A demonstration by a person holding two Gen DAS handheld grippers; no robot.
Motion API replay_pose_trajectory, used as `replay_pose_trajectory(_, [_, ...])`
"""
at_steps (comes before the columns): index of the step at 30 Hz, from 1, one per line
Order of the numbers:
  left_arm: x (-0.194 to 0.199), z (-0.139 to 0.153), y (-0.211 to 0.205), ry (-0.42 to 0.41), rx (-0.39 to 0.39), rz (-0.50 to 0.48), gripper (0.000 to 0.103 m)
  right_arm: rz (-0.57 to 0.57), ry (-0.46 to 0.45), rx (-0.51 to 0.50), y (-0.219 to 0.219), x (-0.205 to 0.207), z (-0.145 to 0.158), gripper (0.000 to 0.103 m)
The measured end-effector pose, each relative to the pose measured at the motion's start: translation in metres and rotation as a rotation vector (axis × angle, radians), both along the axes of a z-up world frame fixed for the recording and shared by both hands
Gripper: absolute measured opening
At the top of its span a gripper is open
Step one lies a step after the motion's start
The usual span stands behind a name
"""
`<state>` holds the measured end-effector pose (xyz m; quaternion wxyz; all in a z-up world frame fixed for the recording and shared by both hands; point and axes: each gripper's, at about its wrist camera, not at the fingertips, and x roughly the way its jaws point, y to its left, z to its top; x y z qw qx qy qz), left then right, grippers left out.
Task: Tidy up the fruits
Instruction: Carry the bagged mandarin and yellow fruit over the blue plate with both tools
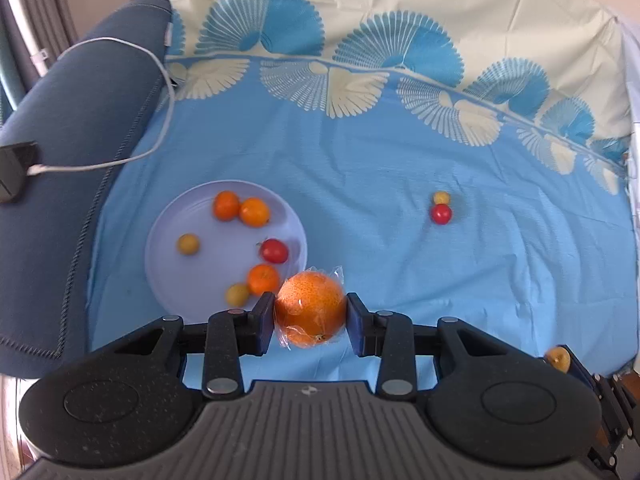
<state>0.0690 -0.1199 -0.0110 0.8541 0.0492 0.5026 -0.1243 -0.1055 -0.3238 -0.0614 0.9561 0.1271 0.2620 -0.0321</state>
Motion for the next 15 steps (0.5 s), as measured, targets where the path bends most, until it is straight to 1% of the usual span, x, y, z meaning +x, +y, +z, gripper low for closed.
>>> replay_pose_trajectory(4, [-0.029,0.017,0.024,-0.031,-0.033,0.003,0.041,0.034,-0.027,-0.026,0.028,-0.019,0.024,0.028])
replay_pose_trajectory(8, [-0.055,0.03,0.048,-0.056,-0.096,0.01,0.041,0.048,-0.066,-0.022,0.048,-0.041,0.049,0.028])
replay_pose_trajectory(12, [-0.075,0.035,0.069,-0.066,-0.128,0.011,0.041,0.075,-0.077,-0.057,0.071,-0.059,0.06,0.028])
replay_pose_trajectory(15, [-0.086,0.036,0.079,-0.074,-0.132,0.013,0.041,0.091,-0.077,-0.072,0.086,-0.068,0.063,0.028])
